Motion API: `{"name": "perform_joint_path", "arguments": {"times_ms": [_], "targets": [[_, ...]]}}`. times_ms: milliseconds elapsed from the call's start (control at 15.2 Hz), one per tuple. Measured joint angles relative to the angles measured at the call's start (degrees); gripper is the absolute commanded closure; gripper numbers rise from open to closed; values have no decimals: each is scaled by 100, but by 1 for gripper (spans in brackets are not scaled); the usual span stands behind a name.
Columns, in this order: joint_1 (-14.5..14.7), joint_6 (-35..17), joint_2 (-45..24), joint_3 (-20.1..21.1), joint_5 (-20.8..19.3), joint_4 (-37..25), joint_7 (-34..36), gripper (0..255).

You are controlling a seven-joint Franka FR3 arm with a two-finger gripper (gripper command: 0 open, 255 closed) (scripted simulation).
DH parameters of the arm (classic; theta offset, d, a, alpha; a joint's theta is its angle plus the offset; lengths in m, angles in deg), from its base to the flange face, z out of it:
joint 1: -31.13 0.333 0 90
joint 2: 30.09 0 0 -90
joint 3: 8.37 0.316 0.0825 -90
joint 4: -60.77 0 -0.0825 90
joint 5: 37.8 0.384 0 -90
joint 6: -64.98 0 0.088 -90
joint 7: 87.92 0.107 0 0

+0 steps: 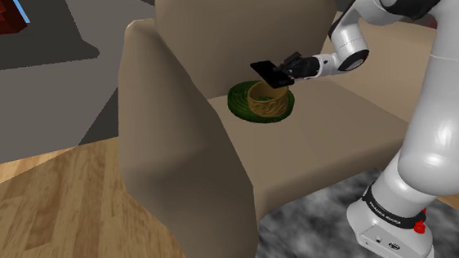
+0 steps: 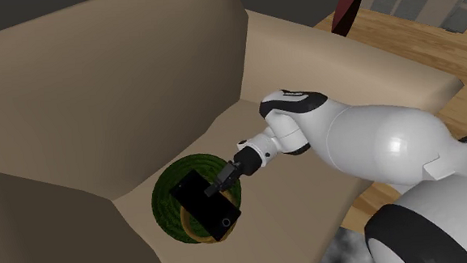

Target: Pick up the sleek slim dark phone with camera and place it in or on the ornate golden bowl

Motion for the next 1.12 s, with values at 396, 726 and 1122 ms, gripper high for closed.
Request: {"name": "perform_joint_path", "arguments": {"times_ms": [396, 726, 1122], "targets": [[-48, 474, -377, 5, 251, -105, -293, 255], [151, 820, -577, -254, 492, -66, -445, 255], [277, 1617, -880, -474, 704, -286, -407, 0]]}}
